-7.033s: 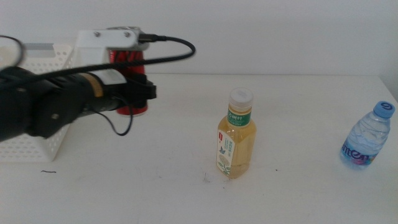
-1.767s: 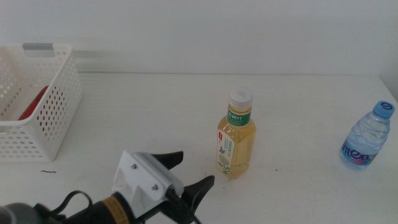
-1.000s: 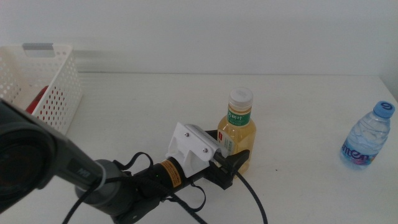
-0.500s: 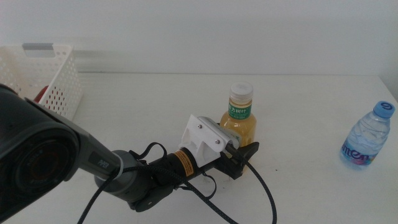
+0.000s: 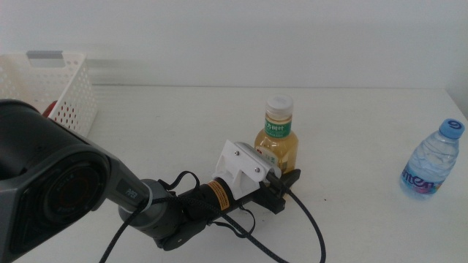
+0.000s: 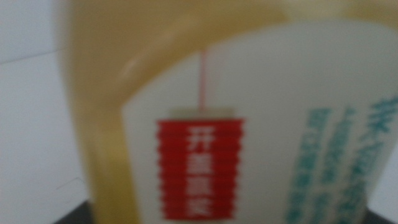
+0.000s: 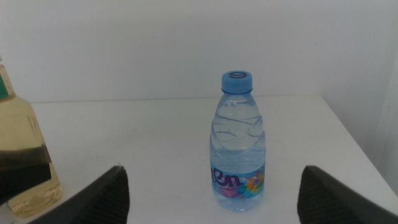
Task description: Use arms to grab the bottles and put them into the dustbin to the left of the table.
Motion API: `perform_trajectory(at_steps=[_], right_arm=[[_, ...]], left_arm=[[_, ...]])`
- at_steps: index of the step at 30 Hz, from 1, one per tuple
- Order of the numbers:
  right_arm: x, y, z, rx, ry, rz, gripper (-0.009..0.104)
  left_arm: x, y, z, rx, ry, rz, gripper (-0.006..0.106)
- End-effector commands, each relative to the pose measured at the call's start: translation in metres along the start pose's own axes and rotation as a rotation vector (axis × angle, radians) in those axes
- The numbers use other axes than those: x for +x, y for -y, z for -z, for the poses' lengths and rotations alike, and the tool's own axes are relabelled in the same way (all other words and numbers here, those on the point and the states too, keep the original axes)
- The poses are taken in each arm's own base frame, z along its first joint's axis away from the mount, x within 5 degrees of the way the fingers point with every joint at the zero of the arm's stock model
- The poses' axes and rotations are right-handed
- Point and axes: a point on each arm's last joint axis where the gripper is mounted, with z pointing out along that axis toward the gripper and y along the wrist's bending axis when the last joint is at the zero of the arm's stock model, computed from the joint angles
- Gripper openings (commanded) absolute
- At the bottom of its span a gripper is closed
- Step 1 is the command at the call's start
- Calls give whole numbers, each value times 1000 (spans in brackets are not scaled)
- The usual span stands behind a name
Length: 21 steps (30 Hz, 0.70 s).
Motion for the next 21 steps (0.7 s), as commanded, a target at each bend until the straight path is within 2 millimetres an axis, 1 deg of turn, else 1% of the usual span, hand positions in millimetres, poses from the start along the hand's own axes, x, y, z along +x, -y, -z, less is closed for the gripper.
perform_trajectory(at_steps=[1,2,5,6,11,18,21], right_arm=[[0,0,0,8,13,3,91],[0,0,0,8,13,3,91],[0,0,0,8,13,3,91],[0,0,0,8,13,3,91],[0,0,0,8,13,3,91],[0,0,0,8,13,3,91],[0,0,0,8,13,3,91]], left_arm=[[-1,0,-1,-9,8,9,51],[-1,0,-1,-2,6,-13,41],[-9,3,2,11,8,-51,5],[-13,5,5,12,4,-61,-2],[-50,13,25,-36,-31,-129,-2],[-115,25,55,-90,-34,-161,-2],[-133,28,67,-112,-33,-184,-2]])
